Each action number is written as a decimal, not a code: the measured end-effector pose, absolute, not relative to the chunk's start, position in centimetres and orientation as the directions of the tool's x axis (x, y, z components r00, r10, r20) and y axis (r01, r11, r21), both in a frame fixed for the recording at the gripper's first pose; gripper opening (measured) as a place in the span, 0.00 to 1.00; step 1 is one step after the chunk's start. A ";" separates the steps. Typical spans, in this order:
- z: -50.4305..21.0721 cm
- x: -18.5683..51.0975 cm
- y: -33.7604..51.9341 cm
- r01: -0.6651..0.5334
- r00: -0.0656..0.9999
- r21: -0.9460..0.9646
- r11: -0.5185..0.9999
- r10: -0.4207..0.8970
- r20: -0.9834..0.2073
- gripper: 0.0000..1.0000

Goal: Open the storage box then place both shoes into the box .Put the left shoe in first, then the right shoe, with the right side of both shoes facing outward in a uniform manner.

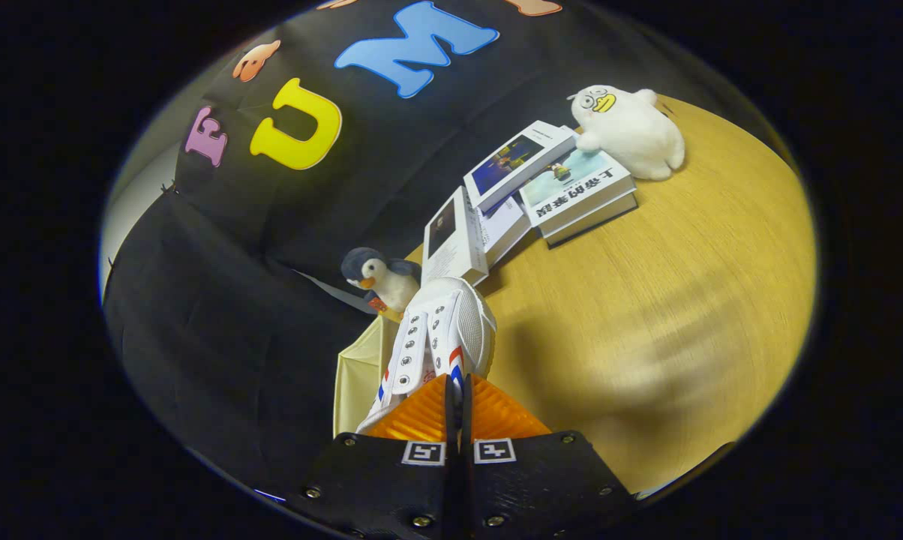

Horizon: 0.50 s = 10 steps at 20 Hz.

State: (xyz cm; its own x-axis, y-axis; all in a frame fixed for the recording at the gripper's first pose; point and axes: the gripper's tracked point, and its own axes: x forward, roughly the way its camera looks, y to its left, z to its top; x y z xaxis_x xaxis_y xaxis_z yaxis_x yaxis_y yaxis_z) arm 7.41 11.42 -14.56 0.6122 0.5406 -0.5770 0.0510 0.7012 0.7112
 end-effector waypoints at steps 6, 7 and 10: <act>-12.4 7.4 18.0 -0.038 0.593 0.734 0.678 0.607 -0.530 0.00; -12.2 7.3 19.1 -0.052 0.590 0.733 0.678 0.613 -0.525 0.00; -12.0 7.1 22.3 -0.089 0.572 0.735 0.672 0.638 -0.514 0.00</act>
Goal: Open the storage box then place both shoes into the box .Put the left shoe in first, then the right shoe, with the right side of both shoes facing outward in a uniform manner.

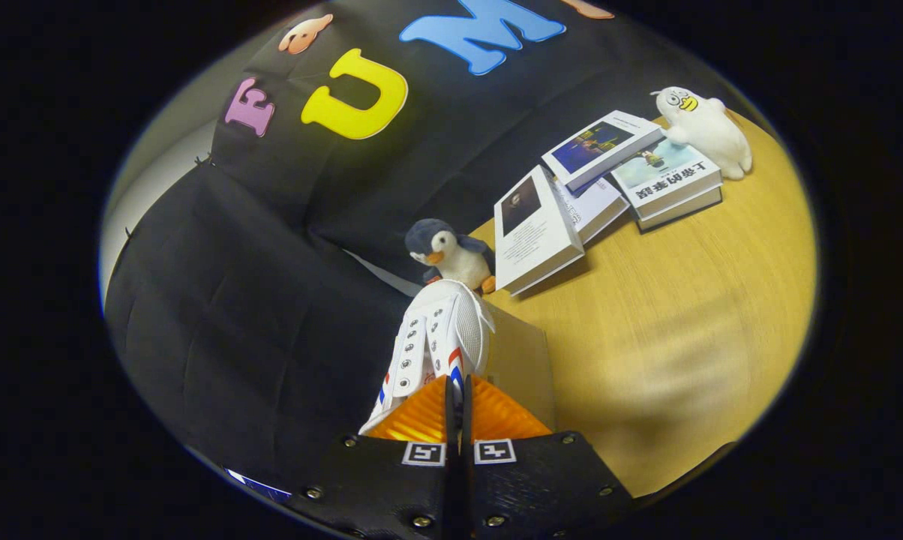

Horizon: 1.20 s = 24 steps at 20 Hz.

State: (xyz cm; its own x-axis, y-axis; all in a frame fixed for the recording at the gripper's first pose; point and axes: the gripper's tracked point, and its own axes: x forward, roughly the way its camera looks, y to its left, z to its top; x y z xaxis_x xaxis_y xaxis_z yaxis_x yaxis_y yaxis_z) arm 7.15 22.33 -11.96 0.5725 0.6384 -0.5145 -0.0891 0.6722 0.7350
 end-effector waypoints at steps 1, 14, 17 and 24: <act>-12.1 7.1 23.4 -0.099 0.566 0.734 0.671 0.645 -0.513 0.00; -11.8 7.5 28.4 -0.204 0.633 0.688 0.696 0.630 -0.450 0.54; -10.3 8.6 25.9 -0.235 0.694 0.609 0.758 0.569 -0.441 0.97; -5.6 8.0 19.7 -0.307 0.775 0.459 0.834 0.499 -0.388 0.97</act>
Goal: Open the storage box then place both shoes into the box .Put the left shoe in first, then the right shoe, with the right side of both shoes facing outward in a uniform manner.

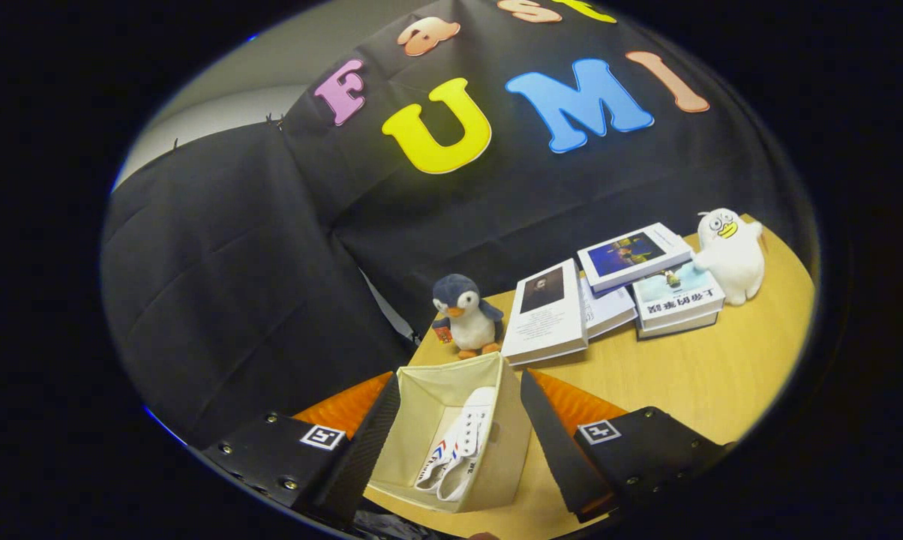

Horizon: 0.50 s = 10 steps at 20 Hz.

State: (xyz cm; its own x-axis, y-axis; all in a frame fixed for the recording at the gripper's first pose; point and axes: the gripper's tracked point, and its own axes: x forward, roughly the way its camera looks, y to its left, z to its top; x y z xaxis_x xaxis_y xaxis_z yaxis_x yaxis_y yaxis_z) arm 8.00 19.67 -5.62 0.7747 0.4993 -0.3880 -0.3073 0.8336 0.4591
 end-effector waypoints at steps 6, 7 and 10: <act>-1.4 7.1 13.5 -0.309 0.848 0.329 0.892 0.415 -0.328 0.97; -0.6 7.0 12.4 -0.306 0.861 0.305 0.902 0.399 -0.315 0.97; 1.5 6.7 8.9 -0.279 0.901 0.236 0.931 0.339 -0.270 0.97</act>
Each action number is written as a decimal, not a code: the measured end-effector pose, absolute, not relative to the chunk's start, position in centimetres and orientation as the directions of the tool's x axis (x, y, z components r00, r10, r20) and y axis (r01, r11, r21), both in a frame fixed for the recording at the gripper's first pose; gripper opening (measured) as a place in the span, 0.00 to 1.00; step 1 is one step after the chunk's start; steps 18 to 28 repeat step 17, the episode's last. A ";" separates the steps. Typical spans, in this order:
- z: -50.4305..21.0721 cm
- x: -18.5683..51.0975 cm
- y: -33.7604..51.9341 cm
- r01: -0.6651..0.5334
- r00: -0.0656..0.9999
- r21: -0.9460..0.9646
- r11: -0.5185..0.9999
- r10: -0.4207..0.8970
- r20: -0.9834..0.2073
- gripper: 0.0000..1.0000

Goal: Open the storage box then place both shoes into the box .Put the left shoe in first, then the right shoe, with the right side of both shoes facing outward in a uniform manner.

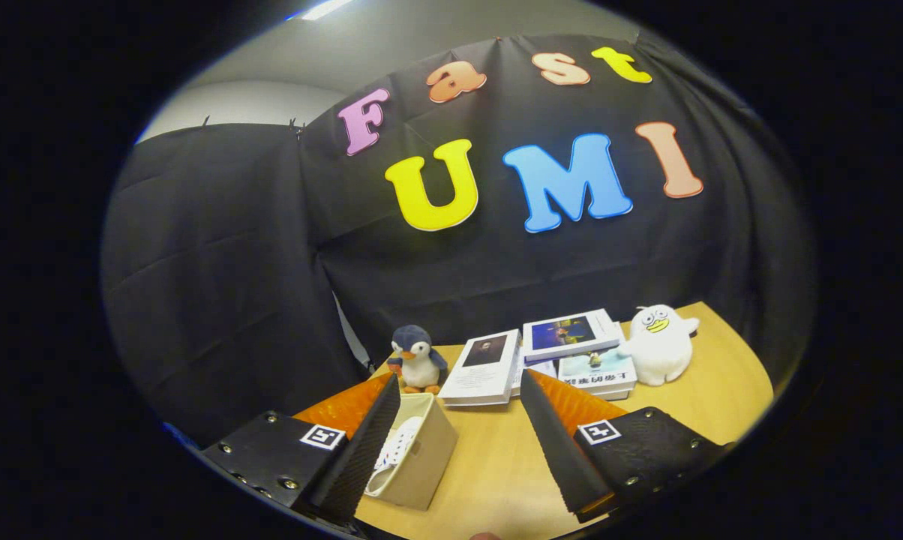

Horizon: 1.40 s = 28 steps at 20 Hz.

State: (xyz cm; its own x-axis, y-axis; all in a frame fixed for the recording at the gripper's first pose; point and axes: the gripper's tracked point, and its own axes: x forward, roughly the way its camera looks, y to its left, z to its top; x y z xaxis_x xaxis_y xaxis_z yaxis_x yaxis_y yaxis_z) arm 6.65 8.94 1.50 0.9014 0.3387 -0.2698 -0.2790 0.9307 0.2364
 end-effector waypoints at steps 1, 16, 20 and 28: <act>2.2 6.4 7.9 -0.269 0.913 0.217 0.938 0.320 -0.252 0.97; 5.4 5.8 3.3 -0.181 0.977 0.066 0.981 0.187 -0.105 0.97; 5.5 5.9 3.3 -0.180 0.977 0.063 0.982 0.186 -0.102 0.97; 5.5 5.9 3.3 -0.180 0.977 0.063 0.982 0.186 -0.102 0.97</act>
